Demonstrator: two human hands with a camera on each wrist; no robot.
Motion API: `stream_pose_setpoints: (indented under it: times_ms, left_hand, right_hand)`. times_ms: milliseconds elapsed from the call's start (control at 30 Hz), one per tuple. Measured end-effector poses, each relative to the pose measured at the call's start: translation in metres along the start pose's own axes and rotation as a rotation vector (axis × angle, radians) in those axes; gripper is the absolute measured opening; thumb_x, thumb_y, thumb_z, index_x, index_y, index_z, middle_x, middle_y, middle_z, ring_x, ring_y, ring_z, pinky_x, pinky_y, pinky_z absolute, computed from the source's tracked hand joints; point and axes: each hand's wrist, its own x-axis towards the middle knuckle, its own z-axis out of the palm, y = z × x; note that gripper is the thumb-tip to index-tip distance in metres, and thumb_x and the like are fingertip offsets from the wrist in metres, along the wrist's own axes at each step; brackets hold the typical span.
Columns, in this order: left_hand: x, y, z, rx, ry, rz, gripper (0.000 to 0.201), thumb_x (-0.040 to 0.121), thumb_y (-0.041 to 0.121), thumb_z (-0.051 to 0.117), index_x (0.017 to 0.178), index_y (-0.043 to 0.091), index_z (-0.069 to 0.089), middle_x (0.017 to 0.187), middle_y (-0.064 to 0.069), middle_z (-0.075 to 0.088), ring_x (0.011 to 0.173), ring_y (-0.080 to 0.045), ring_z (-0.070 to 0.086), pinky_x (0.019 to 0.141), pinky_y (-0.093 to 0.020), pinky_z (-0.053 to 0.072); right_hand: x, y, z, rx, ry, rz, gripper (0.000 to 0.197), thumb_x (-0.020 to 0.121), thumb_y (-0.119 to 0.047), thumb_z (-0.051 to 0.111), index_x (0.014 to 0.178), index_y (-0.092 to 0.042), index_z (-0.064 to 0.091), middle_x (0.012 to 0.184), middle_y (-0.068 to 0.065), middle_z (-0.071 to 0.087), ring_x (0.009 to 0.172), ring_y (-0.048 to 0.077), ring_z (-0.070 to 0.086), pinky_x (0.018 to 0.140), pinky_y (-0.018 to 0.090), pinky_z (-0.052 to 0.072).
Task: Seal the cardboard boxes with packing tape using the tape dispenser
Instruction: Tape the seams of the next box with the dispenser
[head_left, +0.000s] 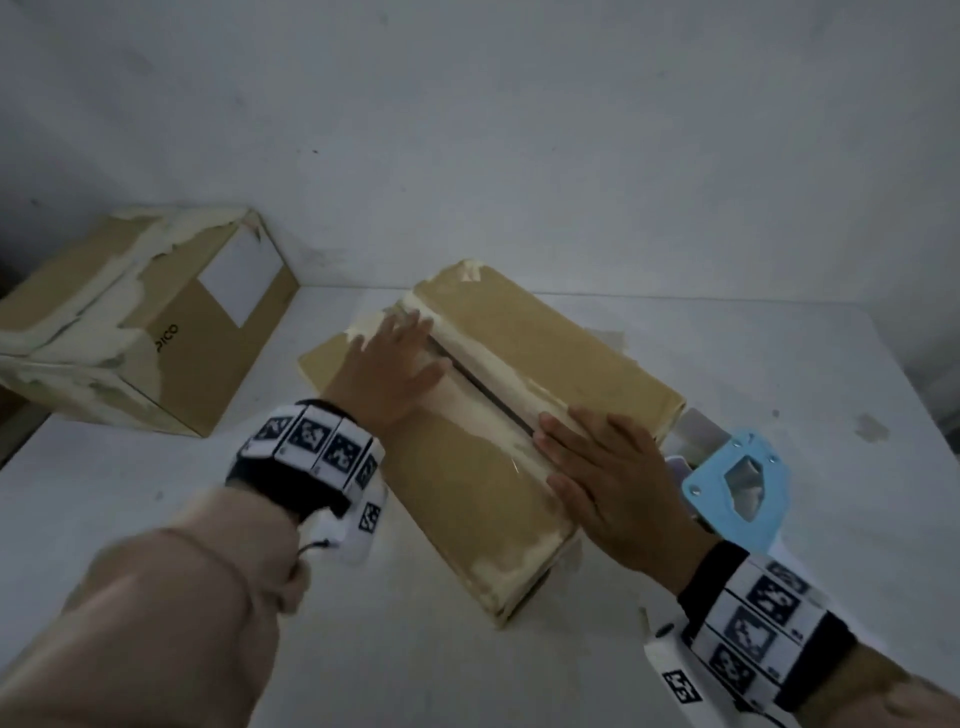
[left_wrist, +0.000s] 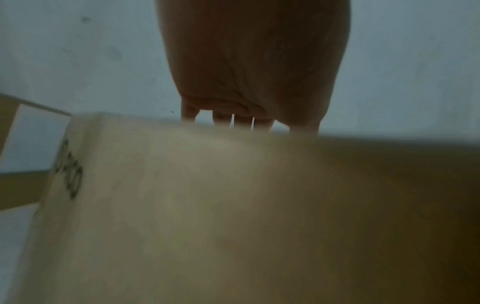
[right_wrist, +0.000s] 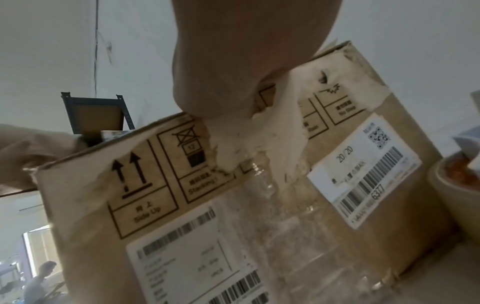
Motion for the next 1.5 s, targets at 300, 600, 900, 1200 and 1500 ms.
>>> stream_pose_setpoints:
  times_ms: [300, 600, 900, 1200, 1500]
  left_hand:
    - [0.049, -0.014, -0.004, 0.257, -0.180, 0.041, 0.062, 0.097, 0.045, 0.017, 0.148, 0.018, -0.006, 0.157, 0.002, -0.015, 0.145, -0.015, -0.012, 0.114, -0.056, -0.005]
    - [0.018, 0.006, 0.010, 0.190, -0.215, 0.321, 0.057, 0.099, 0.039, 0.014, 0.147, 0.016, -0.007, 0.157, 0.002, -0.015, 0.144, -0.011, -0.014, 0.114, -0.052, -0.010]
    - [-0.021, 0.012, 0.030, 0.295, -0.102, 0.362, 0.083, 0.079, 0.049, -0.007, 0.143, 0.009, 0.028, 0.154, -0.004, 0.024, 0.141, -0.020, 0.026, 0.104, -0.062, 0.026]
    - [0.001, -0.017, 0.024, 0.057, 0.061, 0.523, 0.070, 0.086, 0.040, 0.003, 0.140, 0.011, 0.038, 0.149, -0.004, 0.036, 0.140, -0.022, 0.029, 0.115, -0.033, 0.015]
    - [0.024, -0.021, 0.017, -0.042, 0.148, 0.571, 0.065, 0.089, 0.047, 0.018, 0.136, 0.010, 0.043, 0.147, -0.007, 0.038, 0.130, -0.022, 0.044, 0.105, -0.040, 0.037]
  right_hand:
    - [0.011, -0.013, 0.005, -0.080, -0.027, 0.126, 0.054, 0.099, -0.041, 0.018, 0.118, -0.019, 0.063, 0.126, -0.001, 0.060, 0.118, 0.025, 0.054, 0.095, 0.041, 0.034]
    - [0.021, -0.023, 0.008, -0.129, -0.065, 0.243, 0.057, 0.099, -0.039, 0.013, 0.119, -0.021, 0.062, 0.127, -0.003, 0.060, 0.118, 0.025, 0.054, 0.095, 0.044, 0.033]
    - [0.074, -0.046, 0.037, -0.199, -0.014, 0.467, 0.058, 0.099, -0.041, 0.014, 0.112, -0.018, 0.066, 0.119, 0.000, 0.066, 0.111, 0.026, 0.059, 0.092, 0.044, 0.033]
    - [0.087, -0.021, 0.032, -0.084, 0.022, 0.409, 0.052, 0.096, -0.039, 0.024, 0.116, -0.010, 0.062, 0.122, 0.011, 0.063, 0.113, 0.027, 0.057, 0.089, 0.040, 0.035]
    - [0.073, -0.025, 0.044, -0.244, 0.029, 0.452, 0.061, 0.100, -0.041, 0.011, 0.119, -0.010, 0.060, 0.125, 0.010, 0.061, 0.116, 0.028, 0.056, 0.098, 0.042, 0.028]
